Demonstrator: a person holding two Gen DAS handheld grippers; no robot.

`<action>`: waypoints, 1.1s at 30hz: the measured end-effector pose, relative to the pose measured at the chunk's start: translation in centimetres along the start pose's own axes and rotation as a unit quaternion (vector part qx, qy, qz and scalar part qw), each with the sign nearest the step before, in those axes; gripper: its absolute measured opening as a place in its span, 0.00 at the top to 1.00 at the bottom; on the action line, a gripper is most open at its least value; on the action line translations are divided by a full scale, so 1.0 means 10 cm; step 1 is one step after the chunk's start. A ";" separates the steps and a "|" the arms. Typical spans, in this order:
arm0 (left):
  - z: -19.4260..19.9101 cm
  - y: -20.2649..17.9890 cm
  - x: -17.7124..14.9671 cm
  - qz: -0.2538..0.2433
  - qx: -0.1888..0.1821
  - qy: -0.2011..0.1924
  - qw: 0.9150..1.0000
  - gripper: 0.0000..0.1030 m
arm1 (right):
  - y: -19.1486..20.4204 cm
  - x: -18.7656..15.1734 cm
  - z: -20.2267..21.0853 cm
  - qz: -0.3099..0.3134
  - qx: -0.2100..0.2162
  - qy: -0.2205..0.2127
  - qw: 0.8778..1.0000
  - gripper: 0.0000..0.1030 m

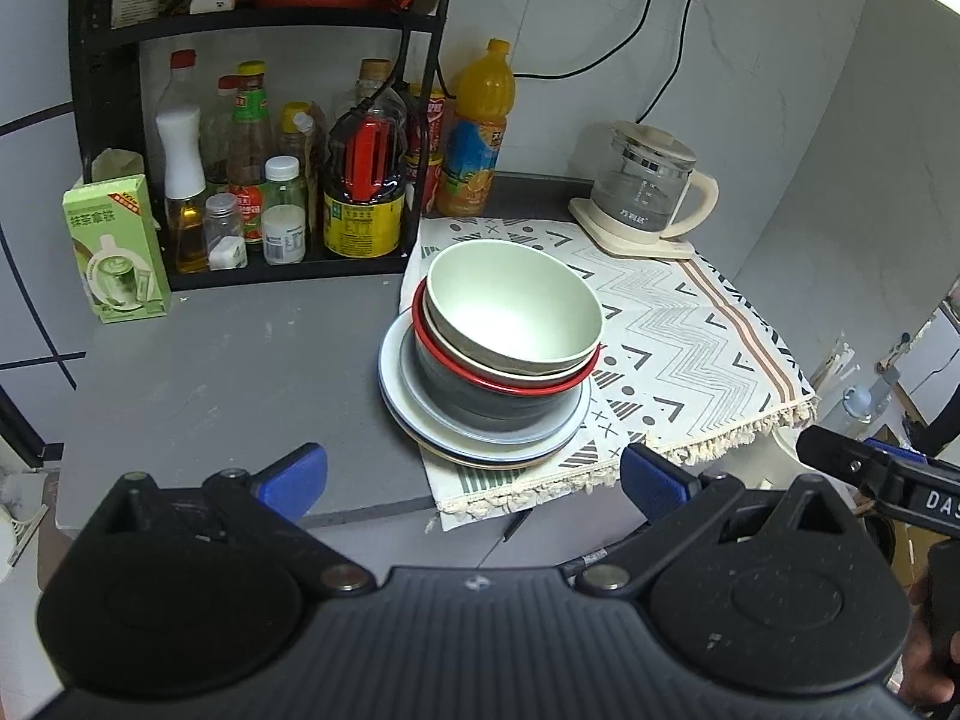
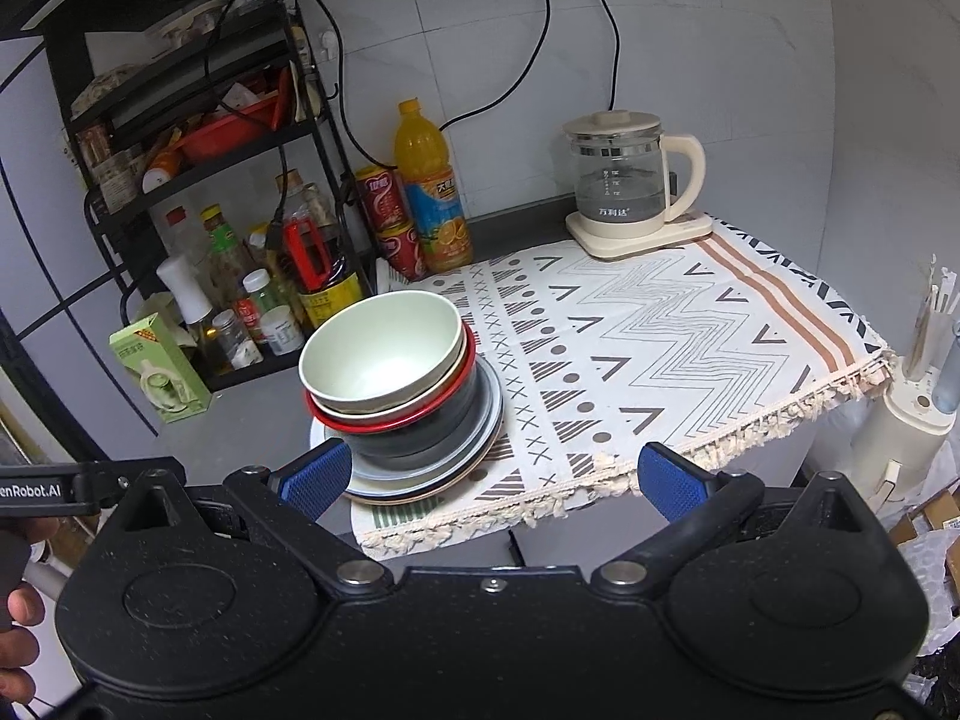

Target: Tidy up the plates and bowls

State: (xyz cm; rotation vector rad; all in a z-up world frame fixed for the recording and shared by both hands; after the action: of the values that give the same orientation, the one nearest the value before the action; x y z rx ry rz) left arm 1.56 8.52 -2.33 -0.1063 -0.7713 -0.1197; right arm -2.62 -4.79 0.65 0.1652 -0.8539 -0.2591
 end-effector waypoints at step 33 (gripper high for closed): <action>0.09 0.03 -0.07 -0.001 0.006 0.000 1.000 0.00 | 0.07 -0.09 0.00 0.006 0.008 0.009 1.000 0.00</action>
State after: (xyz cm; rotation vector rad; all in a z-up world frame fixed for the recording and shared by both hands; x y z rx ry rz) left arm 0.51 8.97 -2.20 -0.0951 -0.7711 -0.1166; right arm -3.03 -3.87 0.19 0.1761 -0.8398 -0.2387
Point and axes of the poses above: each gripper's, at about its wrist camera, not at the fingertips, and z roughly against the way its jaws point, y to its left, x to its top, the point moved 6 cm from there along -z, roughly the way its jaws point, and after that the axes turned 11 degrees about -z, right-handed, at the moved point
